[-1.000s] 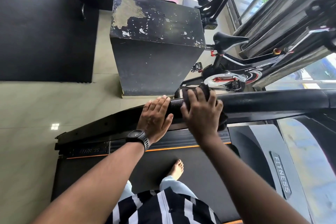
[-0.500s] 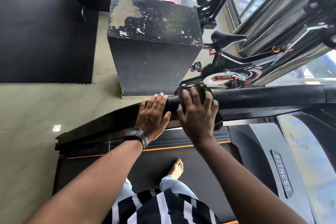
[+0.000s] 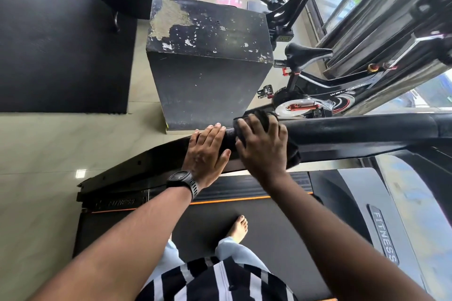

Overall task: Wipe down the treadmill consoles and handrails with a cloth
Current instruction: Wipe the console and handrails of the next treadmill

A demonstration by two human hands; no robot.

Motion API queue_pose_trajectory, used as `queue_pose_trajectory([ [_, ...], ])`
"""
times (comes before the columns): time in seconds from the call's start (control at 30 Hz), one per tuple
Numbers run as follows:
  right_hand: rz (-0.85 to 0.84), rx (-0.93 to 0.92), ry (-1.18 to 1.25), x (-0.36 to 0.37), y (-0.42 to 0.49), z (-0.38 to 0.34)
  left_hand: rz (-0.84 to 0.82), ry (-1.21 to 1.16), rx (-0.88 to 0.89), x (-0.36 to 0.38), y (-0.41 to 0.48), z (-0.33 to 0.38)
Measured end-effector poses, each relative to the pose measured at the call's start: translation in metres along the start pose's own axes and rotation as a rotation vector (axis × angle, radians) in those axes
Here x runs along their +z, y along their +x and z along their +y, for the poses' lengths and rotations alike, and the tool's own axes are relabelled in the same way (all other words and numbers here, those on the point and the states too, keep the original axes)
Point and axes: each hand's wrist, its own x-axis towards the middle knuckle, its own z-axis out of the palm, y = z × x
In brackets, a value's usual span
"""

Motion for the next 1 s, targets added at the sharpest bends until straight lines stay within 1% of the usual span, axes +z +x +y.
queue_pose_trajectory([
  [0.07,-0.103,-0.132,-0.009,-0.01,0.028,0.013,0.004,0.003,0.004,0.001,0.001,0.002],
  [0.1,-0.191,-0.145,-0.01,-0.017,0.042,0.021,0.003,0.008,0.005,0.0,0.002,0.003],
  [0.13,-0.243,-0.103,0.002,-0.019,0.054,0.031,0.001,0.012,0.001,0.0,0.002,0.004],
  [0.17,-0.272,-0.011,0.033,-0.02,0.059,0.04,-0.001,0.013,-0.006,0.0,0.003,0.005],
  [0.2,-0.243,0.091,0.055,-0.019,0.056,0.045,-0.003,0.01,-0.01,0.0,0.003,0.007],
  [0.23,-0.181,0.165,0.043,-0.018,0.045,0.045,-0.003,0.005,-0.012,0.0,0.003,0.009],
  [0.27,-0.101,0.206,0.019,-0.015,0.03,0.039,0.001,0.002,-0.015,0.0,0.003,0.01],
  [0.33,-0.009,0.219,0.006,-0.006,-0.002,0.018,0.01,0.003,-0.019,0.001,0.003,0.012],
  [0.4,0.004,0.16,0.0,0.0,-0.012,0.005,0.017,0.005,-0.027,0.002,0.003,0.013],
  [0.47,-0.016,0.016,-0.017,-0.004,0.008,0.009,0.02,0.006,-0.01,0.002,0.004,0.014],
  [0.5,-0.05,-0.052,-0.029,-0.009,0.021,0.014,0.015,0.005,0.006,0.001,0.004,0.014],
  [0.53,-0.119,-0.08,-0.027,-0.015,0.035,0.021,0.007,0.004,0.022,0.001,0.005,0.015],
  [0.57,-0.18,-0.055,-0.009,-0.019,0.047,0.029,0.0,0.004,0.027,0.001,0.006,0.016],
  [0.6,-0.218,0.024,0.018,-0.021,0.055,0.037,-0.004,0.001,0.02,0.001,0.007,0.017],
  [0.63,-0.216,0.127,0.037,-0.021,0.056,0.042,-0.006,-0.003,0.006,0.002,0.007,0.017],
  [0.67,-0.186,0.207,0.031,-0.021,0.049,0.043,-0.007,-0.006,-0.01,0.002,0.008,0.018],
  [0.73,-0.092,0.264,-0.01,-0.014,0.022,0.029,-0.008,0.001,-0.022,0.005,0.007,0.019],
  [0.8,-0.014,0.209,-0.003,-0.004,-0.003,0.01,-0.001,0.012,-0.028,0.006,0.008,0.019],
  [0.87,-0.018,0.082,-0.009,-0.002,-0.004,0.007,0.006,0.01,-0.019,0.006,0.008,0.02],
  [0.93,-0.081,-0.048,0.011,-0.011,0.022,0.017,0.004,0.012,0.007,0.006,0.009,0.021],
  [1.0,-0.236,-0.095,0.052,-0.022,0.051,0.034,-0.011,0.011,0.027,0.004,0.01,0.02],
])
